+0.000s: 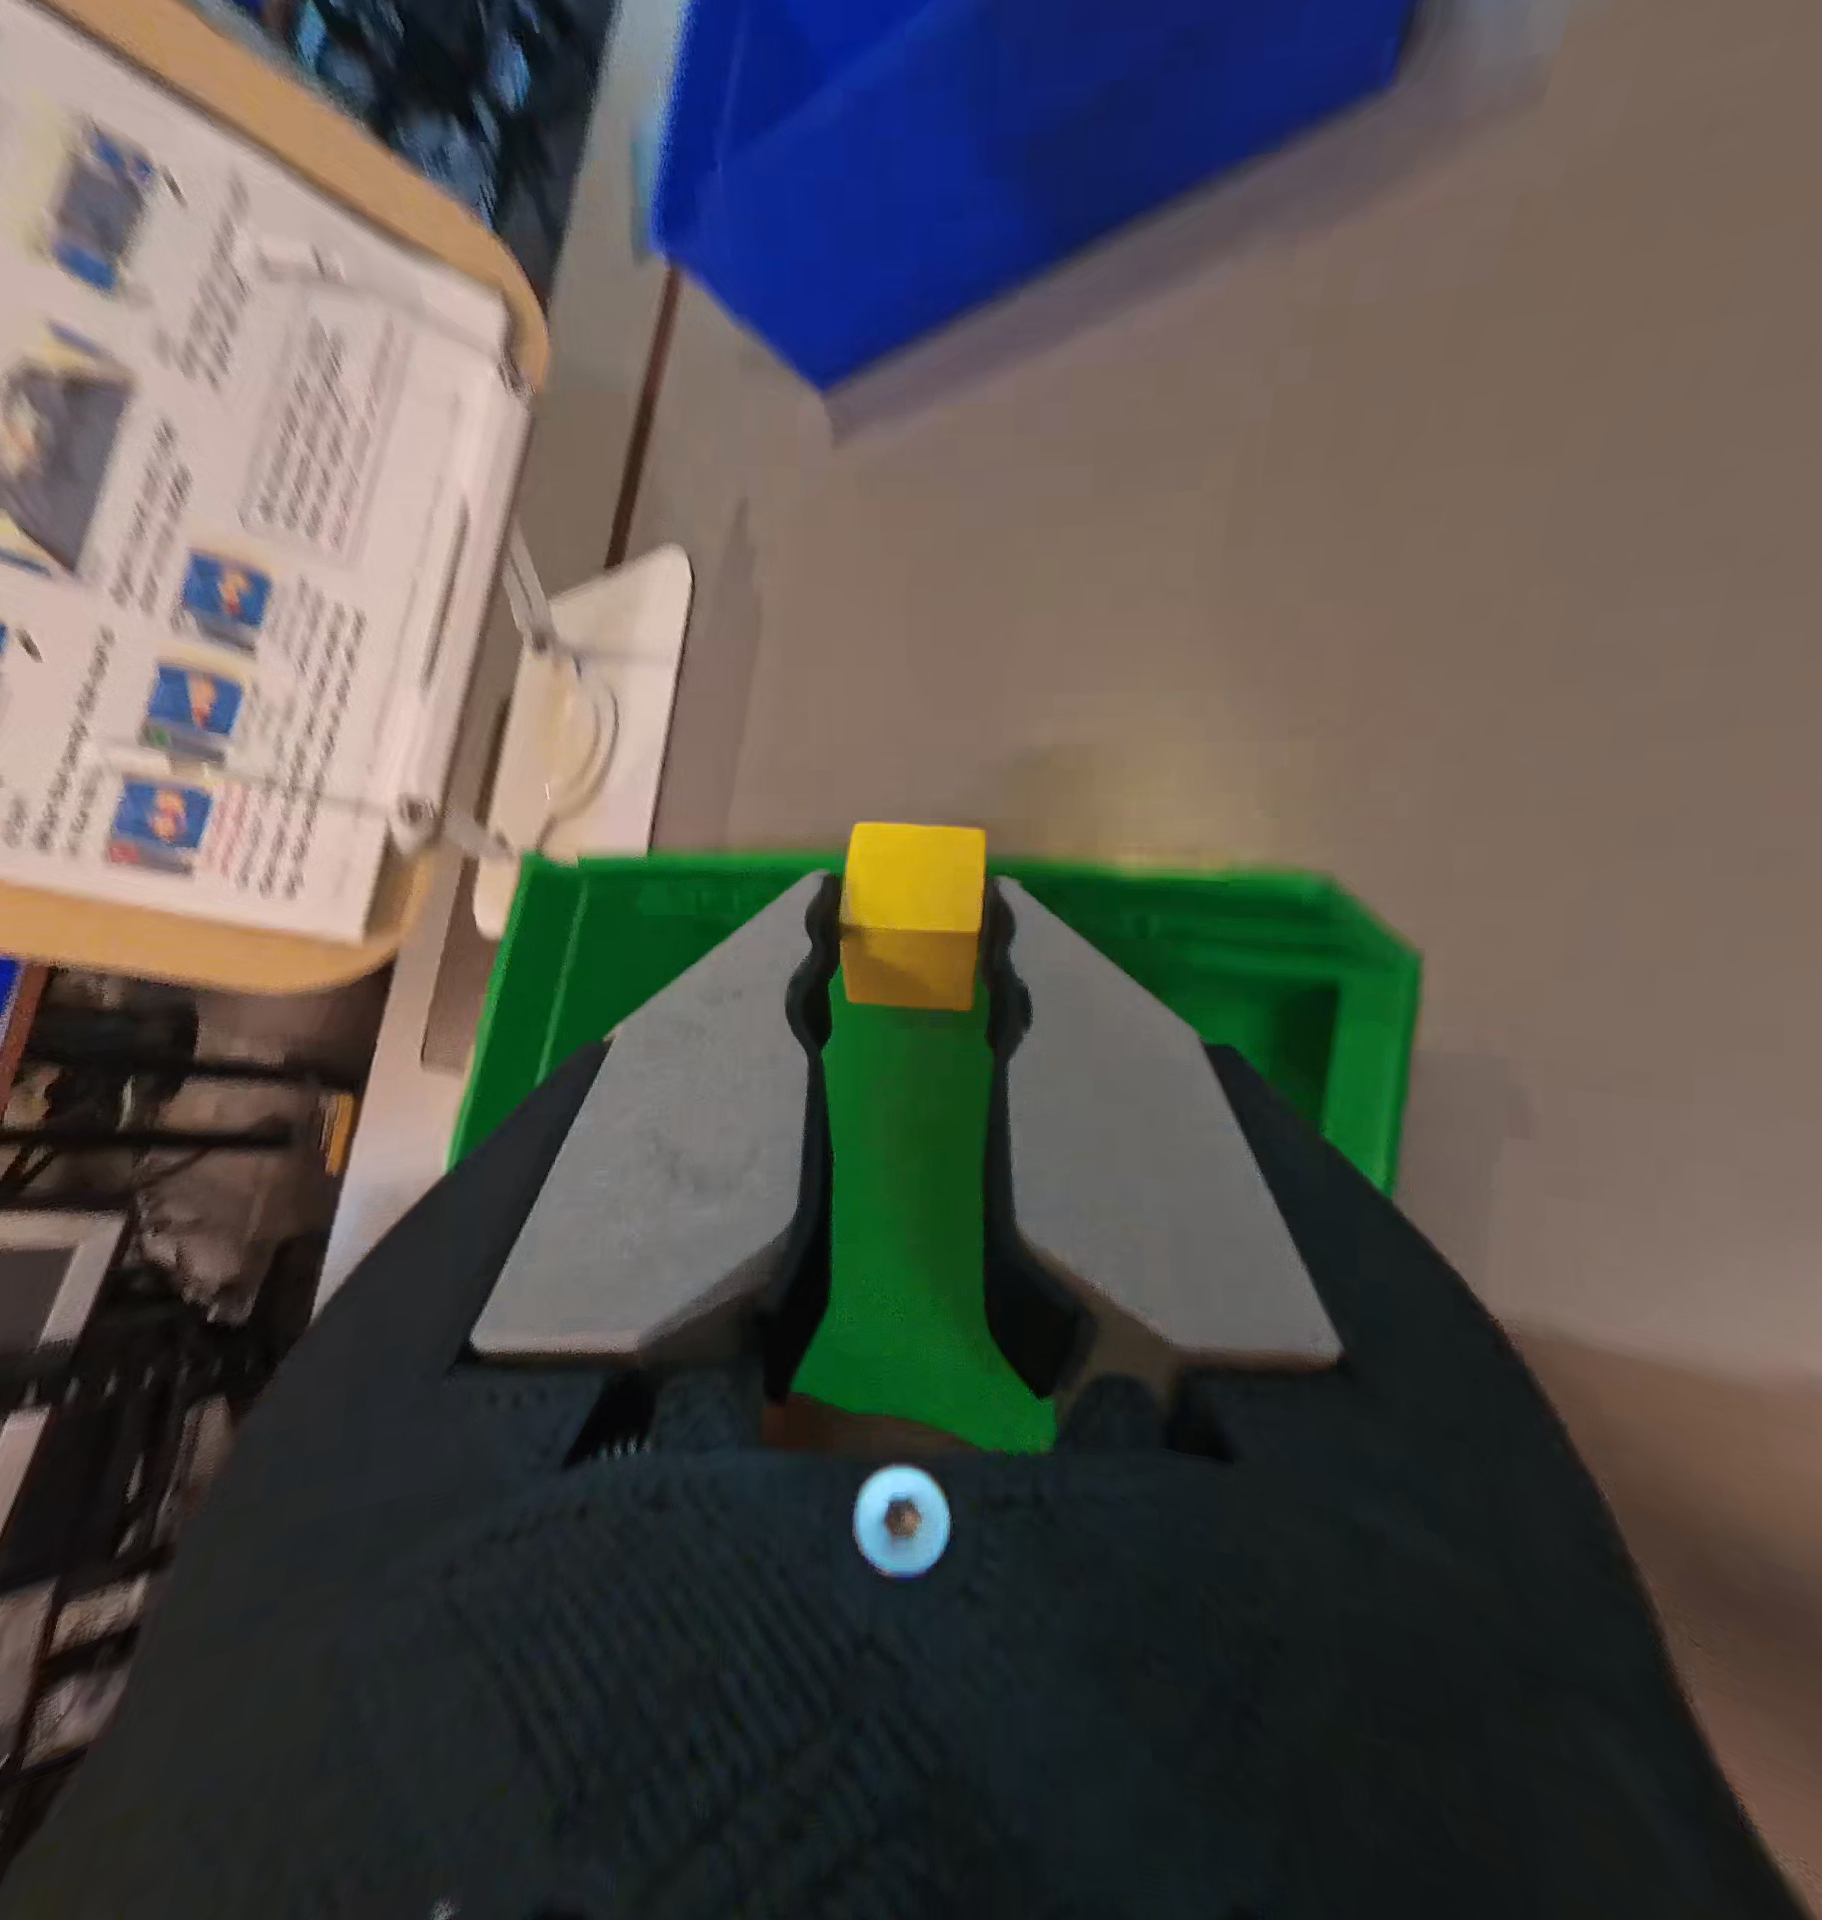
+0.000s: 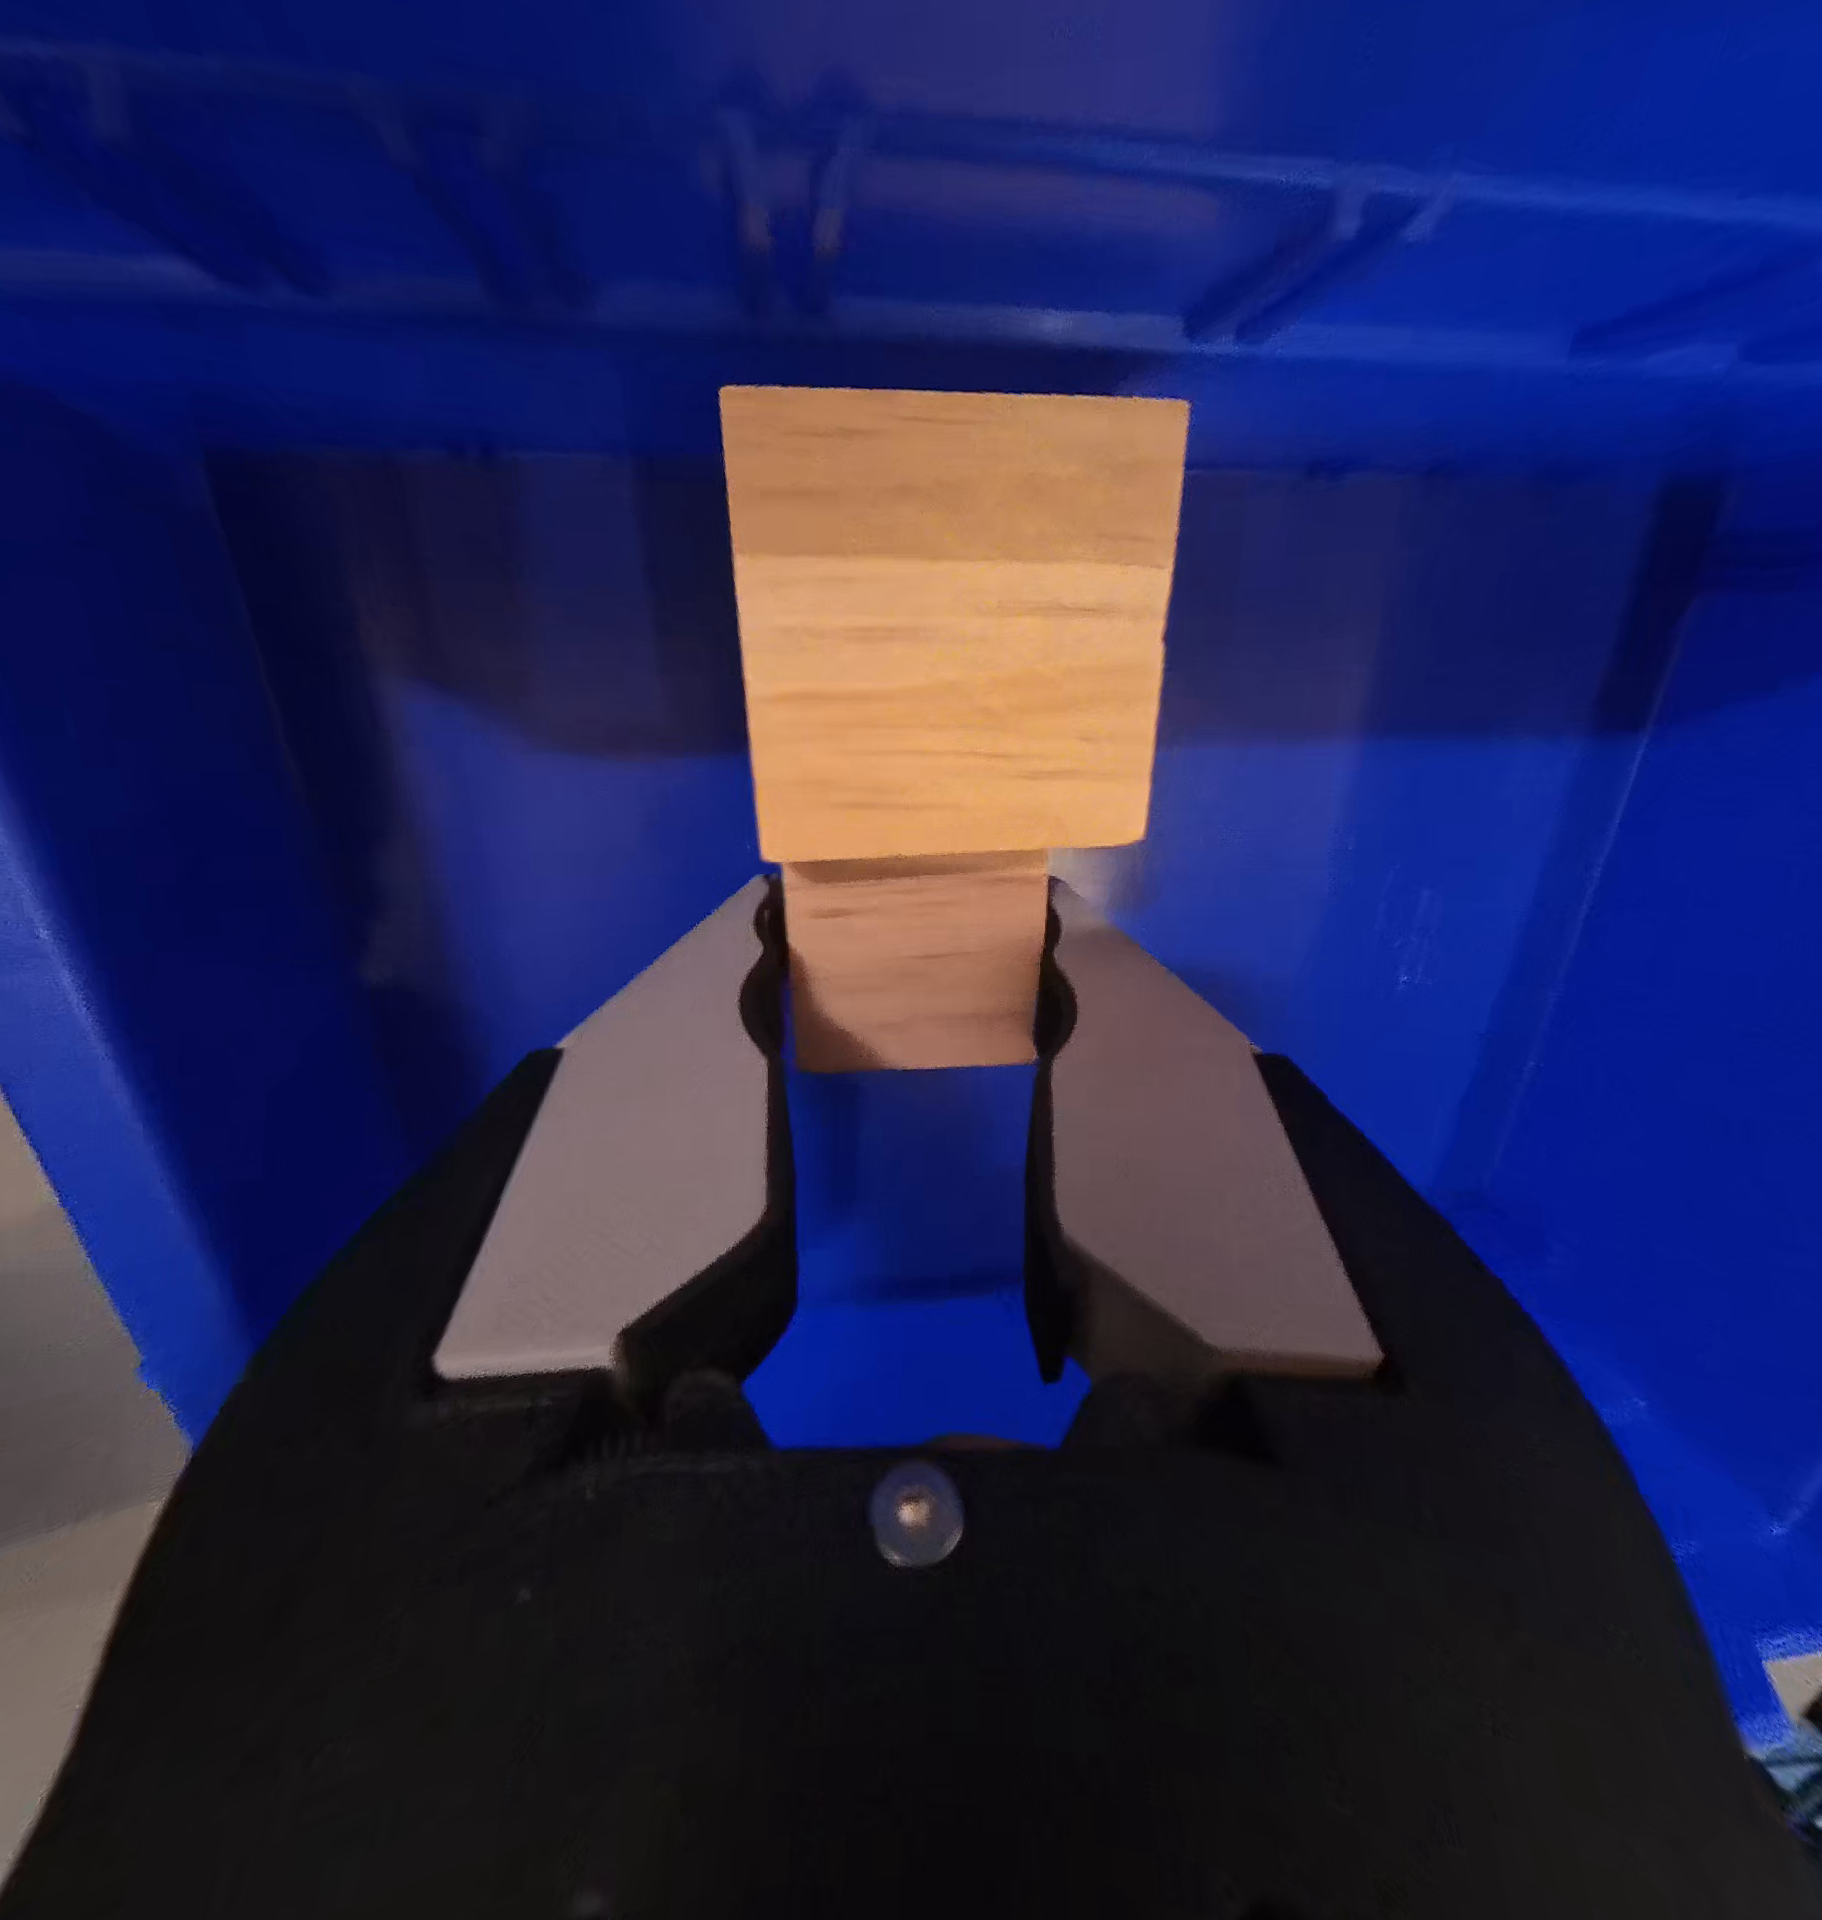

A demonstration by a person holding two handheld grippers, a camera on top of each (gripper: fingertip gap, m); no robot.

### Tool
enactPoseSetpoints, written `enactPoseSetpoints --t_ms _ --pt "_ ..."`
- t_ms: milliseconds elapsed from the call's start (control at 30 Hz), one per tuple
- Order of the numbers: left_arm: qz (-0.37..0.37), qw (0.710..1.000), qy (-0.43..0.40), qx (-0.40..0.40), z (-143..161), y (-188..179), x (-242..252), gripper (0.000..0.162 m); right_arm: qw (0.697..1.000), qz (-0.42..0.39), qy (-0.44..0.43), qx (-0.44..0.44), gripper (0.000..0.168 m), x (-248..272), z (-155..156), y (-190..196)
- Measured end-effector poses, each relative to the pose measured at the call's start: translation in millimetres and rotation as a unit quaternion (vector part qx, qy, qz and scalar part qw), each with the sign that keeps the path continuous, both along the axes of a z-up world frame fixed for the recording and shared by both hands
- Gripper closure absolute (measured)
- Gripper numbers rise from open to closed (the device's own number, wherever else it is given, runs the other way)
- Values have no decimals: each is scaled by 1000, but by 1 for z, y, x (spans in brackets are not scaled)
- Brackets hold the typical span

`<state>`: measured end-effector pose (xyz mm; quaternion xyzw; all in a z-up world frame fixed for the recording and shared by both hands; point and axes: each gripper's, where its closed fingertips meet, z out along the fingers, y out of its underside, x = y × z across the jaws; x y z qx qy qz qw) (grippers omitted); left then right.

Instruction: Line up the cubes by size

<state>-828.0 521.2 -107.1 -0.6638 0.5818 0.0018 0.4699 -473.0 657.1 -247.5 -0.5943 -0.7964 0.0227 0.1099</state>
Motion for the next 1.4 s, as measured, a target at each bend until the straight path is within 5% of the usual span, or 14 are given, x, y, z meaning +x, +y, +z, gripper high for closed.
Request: enactPoseSetpoints --t_ms 167,300,533,733,900,1067,1133,1400 --pt "-67 987 -126 78 52 8 73 137 998 -39 53 -13 106 0 26 -3" --pt "-102 966 -169 168 81 10 135 137 975 -99 193 -41 105 -10 77 -7" --pt "-158 948 -173 217 78 4 229 137 822 -116 468 -304 101 -70 193 -94" --pt "-161 952 -138 219 59 12 267 137 782 -158 493 -347 98 -95 198 -110" --pt "-155 953 -147 216 55 16 277 137 786 -154 484 -351 129 -108 187 -117" --pt "-135 969 -112 177 33 21 265 136 813 -154 476 -299 141 -106 176 -110" --pt "-129 979 -42 151 13 22 240 123 820 -162 472 -279 141 -95 175 -103" --pt "-14 983 182 -5 -26 26 29 127 876 -244 399 -120 140 -18 143 -28"
